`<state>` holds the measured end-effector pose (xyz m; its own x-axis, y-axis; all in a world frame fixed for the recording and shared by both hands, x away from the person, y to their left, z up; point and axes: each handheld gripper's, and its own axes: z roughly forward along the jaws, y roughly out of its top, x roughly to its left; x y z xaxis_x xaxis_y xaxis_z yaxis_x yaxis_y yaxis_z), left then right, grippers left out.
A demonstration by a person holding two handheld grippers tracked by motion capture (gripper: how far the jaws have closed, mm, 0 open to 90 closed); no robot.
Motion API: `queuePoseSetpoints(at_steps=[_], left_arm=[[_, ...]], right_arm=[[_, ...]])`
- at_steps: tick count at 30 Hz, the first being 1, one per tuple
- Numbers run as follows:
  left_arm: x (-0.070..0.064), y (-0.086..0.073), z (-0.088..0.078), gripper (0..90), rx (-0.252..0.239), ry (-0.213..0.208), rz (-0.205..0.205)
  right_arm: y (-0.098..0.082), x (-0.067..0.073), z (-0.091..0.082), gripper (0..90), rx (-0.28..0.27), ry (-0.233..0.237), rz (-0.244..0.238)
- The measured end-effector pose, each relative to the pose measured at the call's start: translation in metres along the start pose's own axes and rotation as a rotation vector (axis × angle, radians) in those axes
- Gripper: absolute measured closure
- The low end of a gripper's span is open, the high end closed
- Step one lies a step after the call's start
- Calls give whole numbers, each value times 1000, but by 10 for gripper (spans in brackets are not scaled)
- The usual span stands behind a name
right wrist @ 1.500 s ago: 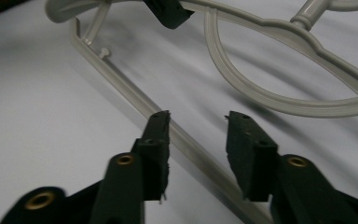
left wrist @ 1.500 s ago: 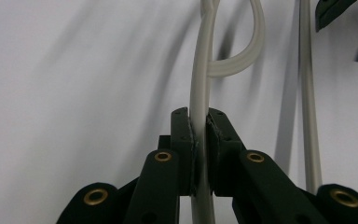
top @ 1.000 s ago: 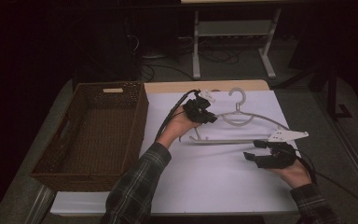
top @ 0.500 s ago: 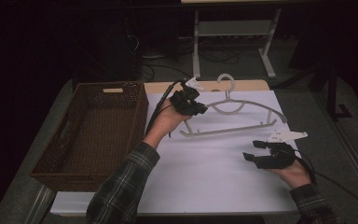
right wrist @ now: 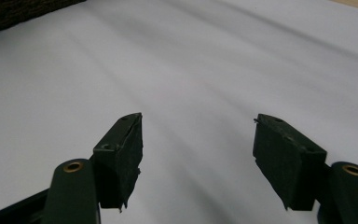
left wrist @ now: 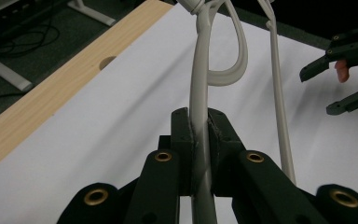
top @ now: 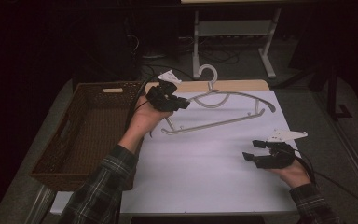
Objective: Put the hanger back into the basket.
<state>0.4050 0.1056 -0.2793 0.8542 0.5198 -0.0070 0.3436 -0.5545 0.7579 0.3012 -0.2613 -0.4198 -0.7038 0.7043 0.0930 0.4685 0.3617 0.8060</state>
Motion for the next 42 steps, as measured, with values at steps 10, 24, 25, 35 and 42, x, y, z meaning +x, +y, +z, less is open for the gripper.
queuePoseSetpoints(at_steps=[10,24,25,35,42], left_arm=[[14,-20,-47,832,-29,53,-31],[36,-60,-111,832,-75,132,-99],[37,-63,-115,832,-78,137,-102],[52,-93,-147,832,-91,194,-162],[64,-115,-166,832,-102,234,-213]], right_arm=[[1,1,2,233,0,0,15],[5,17,-8,117,-56,-10,2],[5,18,-9,116,-60,-10,1],[3,20,-17,114,-92,-26,13],[3,20,-15,115,-75,-33,11]])
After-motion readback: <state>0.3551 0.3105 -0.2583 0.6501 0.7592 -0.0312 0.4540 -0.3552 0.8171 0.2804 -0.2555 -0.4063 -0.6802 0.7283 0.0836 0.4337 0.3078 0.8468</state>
